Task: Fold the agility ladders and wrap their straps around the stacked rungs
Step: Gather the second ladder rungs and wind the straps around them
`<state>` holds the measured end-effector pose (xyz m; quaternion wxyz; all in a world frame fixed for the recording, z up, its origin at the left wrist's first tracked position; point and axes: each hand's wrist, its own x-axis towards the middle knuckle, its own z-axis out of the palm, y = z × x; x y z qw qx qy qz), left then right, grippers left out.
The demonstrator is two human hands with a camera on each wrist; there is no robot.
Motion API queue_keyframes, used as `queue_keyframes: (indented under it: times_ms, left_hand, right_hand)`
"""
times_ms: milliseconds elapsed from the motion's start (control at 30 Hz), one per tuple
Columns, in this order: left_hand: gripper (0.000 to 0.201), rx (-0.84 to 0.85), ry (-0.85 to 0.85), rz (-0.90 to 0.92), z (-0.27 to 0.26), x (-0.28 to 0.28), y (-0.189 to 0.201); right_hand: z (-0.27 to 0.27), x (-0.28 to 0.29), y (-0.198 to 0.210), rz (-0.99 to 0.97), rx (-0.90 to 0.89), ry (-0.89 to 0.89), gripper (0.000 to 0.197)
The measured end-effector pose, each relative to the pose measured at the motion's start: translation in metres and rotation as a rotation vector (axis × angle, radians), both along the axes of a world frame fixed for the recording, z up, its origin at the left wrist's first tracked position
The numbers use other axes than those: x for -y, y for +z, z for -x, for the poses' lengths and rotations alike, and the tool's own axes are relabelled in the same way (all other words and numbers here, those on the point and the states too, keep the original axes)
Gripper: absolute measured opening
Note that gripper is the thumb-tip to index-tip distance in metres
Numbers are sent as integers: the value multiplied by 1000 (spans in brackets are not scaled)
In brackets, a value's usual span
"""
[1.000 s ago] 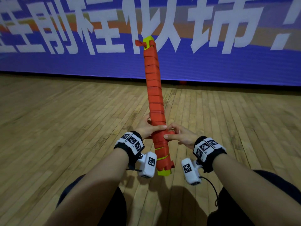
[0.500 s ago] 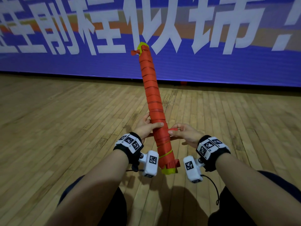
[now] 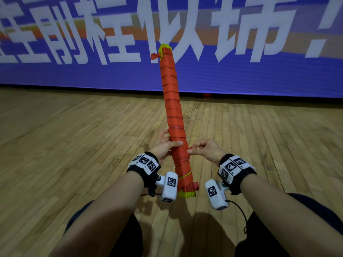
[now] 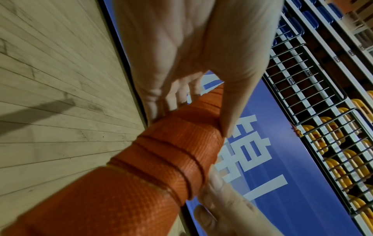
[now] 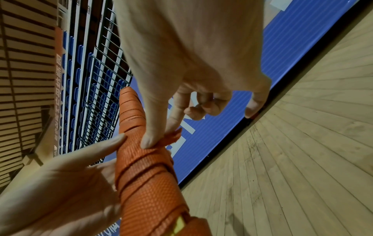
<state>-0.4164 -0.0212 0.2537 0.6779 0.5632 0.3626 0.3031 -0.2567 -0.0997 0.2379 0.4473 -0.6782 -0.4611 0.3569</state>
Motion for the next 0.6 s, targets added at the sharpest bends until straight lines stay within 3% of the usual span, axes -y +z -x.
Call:
queue_keyframes:
  times_ms: [67,200,367,600]
  left_hand:
    - [57,15,4,10,0,0,0]
    - [58,30,26,29,0,-1,-2]
    - [55,54,72,28,-5,-8,1]
    - [52,48,113,-27,-17,-25,15]
  right_hand:
    - [0,1,1,-17,-27,23,10]
    - [2,2,5,-46,-53,73,21]
    - [2,-4,13,3,-50,81,10]
    - [4,-27,34,62,177,48,27]
